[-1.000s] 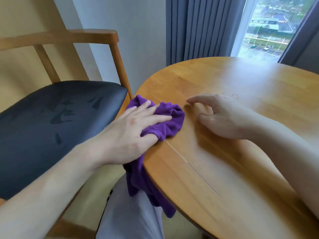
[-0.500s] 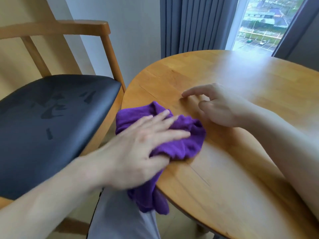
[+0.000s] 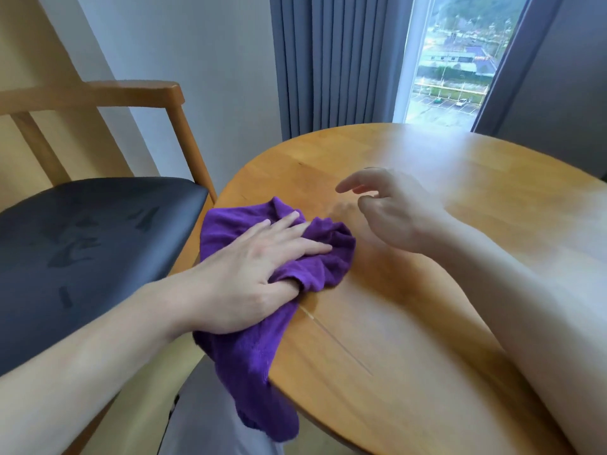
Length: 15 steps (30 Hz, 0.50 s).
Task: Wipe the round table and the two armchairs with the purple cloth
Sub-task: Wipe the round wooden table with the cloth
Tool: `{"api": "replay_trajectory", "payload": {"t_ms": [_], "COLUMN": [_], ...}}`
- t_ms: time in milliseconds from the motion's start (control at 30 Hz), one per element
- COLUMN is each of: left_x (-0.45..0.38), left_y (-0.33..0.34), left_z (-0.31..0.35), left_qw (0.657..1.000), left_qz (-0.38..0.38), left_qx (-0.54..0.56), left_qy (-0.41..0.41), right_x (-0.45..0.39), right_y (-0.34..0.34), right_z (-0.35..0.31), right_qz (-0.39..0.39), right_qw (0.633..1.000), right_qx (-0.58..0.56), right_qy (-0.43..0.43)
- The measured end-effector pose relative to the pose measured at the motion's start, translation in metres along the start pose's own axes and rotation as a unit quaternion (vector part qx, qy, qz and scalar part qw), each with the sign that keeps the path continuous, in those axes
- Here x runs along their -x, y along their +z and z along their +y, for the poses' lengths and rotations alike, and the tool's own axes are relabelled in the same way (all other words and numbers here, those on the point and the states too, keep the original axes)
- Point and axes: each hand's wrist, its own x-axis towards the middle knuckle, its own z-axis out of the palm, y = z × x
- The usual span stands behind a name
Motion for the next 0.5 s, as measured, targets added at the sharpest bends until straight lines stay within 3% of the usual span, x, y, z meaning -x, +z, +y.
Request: {"api": "replay_trajectory", "payload": {"t_ms": [300, 500], "left_x": [-0.074, -0.059], "left_y": [-0.023, -0.026], "left_z": [0.010, 0.028], "left_qw": [0.997, 0.994], "left_qz": [-0.022, -0.104], "left_qx": [-0.016, 0.039], "left_qy": [-0.075, -0.017], "right_x": [-0.008, -0.011], "right_y": [-0.006, -0.020], "right_z": [0.011, 0.027], "right_qz": [0.052, 0.102], "right_qw": [0.998, 0.987], "right_qx": [-0.021, -0.091], "right_qy": [0.026, 0.087]}}
